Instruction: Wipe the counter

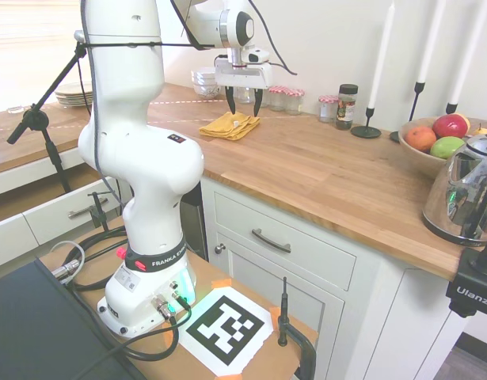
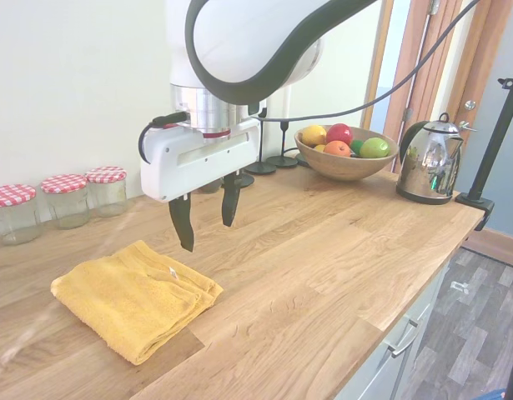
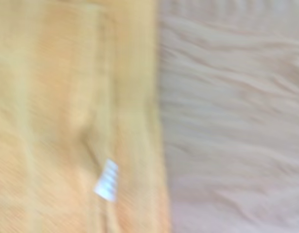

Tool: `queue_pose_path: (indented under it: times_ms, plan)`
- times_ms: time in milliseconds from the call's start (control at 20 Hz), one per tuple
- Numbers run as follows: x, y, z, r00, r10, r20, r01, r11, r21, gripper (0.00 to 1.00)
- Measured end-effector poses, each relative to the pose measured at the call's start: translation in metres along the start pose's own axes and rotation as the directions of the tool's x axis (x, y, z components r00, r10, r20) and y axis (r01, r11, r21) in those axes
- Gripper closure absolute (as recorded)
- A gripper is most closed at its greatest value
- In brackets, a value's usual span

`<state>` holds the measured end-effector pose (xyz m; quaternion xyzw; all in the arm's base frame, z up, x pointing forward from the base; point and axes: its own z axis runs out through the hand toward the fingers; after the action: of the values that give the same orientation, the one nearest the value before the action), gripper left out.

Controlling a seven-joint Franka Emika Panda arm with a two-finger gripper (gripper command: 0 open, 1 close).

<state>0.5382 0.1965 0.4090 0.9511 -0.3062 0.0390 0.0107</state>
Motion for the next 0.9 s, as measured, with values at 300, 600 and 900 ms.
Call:
queue_pose_path:
  times_ms: [300, 600, 900]
  plan:
    - [-0.008, -0.04, 0.001, 0.999, -0.046, 0.008, 0.046, 0.999, 0.004, 0.0]
    - [-0.007, -0.069, 0.018, 0.997, -0.072, 0.022, 0.073, 0.997, -0.004, 0.0]
    - [-0.008, -0.094, 0.034, 0.995, -0.092, 0.039, 0.092, 0.996, -0.011, 0.0]
